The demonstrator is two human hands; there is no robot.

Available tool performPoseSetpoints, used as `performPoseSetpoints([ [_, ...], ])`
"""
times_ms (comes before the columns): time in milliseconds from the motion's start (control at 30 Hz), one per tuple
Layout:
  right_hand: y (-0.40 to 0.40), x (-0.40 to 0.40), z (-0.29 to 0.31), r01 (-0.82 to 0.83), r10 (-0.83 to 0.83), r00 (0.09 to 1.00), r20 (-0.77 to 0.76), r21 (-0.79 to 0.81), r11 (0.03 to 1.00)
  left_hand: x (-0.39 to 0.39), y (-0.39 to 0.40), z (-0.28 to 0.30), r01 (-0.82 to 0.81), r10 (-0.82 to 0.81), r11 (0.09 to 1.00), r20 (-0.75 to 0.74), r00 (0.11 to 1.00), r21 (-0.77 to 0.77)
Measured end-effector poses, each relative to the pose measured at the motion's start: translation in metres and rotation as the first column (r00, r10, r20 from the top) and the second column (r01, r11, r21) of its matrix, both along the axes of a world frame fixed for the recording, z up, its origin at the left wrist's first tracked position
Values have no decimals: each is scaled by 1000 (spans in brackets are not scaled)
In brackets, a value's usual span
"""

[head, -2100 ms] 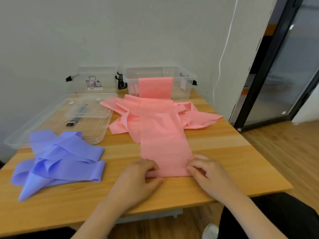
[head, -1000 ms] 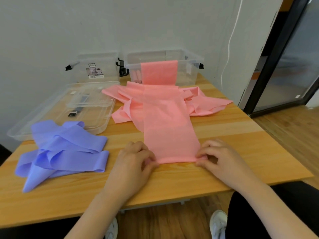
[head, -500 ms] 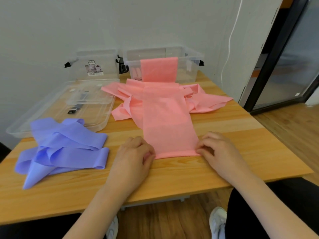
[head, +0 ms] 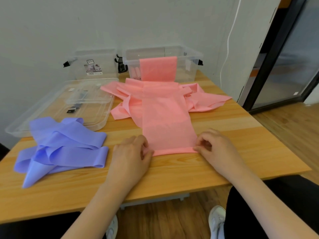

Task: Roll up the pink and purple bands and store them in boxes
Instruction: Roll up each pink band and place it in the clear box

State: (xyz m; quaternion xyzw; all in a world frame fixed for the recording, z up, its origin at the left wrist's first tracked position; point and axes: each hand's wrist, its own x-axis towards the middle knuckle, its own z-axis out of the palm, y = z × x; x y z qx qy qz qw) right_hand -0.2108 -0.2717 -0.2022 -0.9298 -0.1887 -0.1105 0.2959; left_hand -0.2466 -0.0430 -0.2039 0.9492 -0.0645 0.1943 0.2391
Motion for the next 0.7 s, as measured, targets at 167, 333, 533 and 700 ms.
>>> performPoseSetpoints([
  [167,-8,-2,1,-87,87,996,-1,-43,995,0,9,-1,138,-138,990,-18,990,-15],
  [333,-4,-1,1,-76,75,997,-17,-31,997,-1,4,0,106,-106,993,-3,994,-48],
  [533,-5,-1,0,-60,60,998,-1,-24,998,-1,3,-2,112,-112,994,20,993,7],
  [700,-11,-2,2,-129,128,990,-59,-2,992,-2,9,-1,161,-162,986,-22,987,-45],
])
